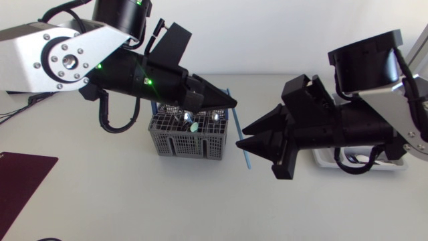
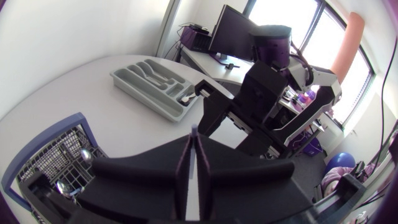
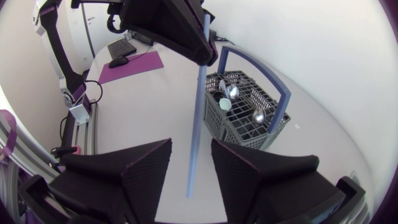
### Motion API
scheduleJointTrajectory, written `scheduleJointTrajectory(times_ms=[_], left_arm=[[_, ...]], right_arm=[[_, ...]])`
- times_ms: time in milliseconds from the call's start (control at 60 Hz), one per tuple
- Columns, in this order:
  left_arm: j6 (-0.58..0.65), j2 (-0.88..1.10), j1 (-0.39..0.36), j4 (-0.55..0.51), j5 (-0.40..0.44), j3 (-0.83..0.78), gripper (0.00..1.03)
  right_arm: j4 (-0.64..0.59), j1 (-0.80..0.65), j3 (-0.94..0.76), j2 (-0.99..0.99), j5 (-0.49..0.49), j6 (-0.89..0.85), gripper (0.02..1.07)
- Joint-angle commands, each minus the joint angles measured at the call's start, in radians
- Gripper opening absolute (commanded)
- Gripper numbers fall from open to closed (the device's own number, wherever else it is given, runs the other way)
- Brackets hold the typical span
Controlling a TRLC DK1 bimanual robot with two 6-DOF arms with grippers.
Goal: Transfer all utensils from the basket to the drawer tray.
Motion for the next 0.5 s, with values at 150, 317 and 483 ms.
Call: scheduleJointTrajectory(times_ms=[150,317,483], left_arm=[[-0.024,0.014,-0.005,0.011,0.012,0.028,0.04],[-0.030,0.012,-0.006,0.016,0.012,0.024,0.04],[-0.032,0.010,-0.006,0.017,0.015,0.021,0.04]], right_arm=[[0.000,0.011,0.005,0.019,-0.012,0.023,0.24],[-0.006,0.015,0.007,0.031,-0.015,0.025,0.18],[-0.007,0.019,0.008,0.040,-0.015,0.025,0.13]])
